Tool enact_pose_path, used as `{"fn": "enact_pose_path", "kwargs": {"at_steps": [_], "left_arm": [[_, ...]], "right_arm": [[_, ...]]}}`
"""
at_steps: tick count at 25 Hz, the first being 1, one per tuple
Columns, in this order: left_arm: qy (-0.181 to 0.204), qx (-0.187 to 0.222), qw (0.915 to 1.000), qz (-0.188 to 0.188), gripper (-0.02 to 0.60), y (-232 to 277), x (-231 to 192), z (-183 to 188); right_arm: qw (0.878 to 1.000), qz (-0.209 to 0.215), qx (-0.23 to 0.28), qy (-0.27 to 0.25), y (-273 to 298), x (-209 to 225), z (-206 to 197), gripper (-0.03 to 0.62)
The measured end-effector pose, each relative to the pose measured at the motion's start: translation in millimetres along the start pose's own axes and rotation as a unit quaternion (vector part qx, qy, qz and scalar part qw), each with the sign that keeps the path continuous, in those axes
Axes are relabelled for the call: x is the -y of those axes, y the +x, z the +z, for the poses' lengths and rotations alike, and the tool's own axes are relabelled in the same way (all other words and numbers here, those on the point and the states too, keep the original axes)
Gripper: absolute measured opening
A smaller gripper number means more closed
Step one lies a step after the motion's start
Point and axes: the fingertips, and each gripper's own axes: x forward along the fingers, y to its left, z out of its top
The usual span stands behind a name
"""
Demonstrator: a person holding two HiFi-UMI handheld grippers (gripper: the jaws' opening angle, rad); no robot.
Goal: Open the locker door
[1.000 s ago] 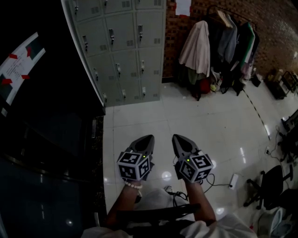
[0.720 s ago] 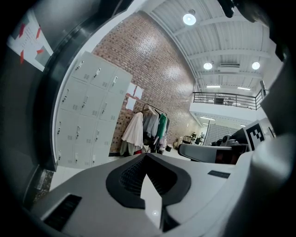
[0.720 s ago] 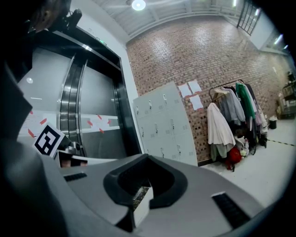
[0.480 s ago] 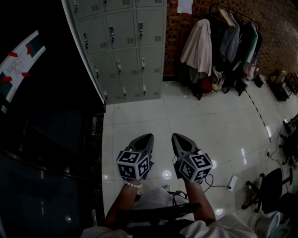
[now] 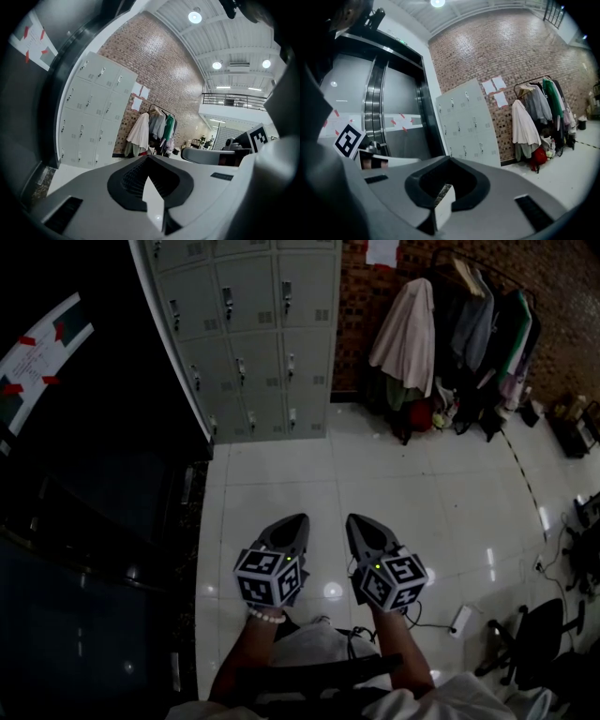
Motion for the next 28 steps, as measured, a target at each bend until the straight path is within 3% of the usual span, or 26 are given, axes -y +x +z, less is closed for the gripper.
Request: {"fn": "enact_pose_path", "kwargs": {"at_steps": [11, 28], "left_arm": [[-0.004, -0.012, 0.9998, 0.013, -0.006, 55.0, -33.5, 8.1], [-0.009, -0.009, 0.9999, 0.001, -0.006, 193.3, -189.1, 103.8]], "right_arm": [[1.000, 0.014, -0.012, 0.012, 54.3, 35.8, -1.4, 0.009], [1.000, 0.009, -0.014, 0.000, 271.1, 86.4, 51.5, 0.009]]}}
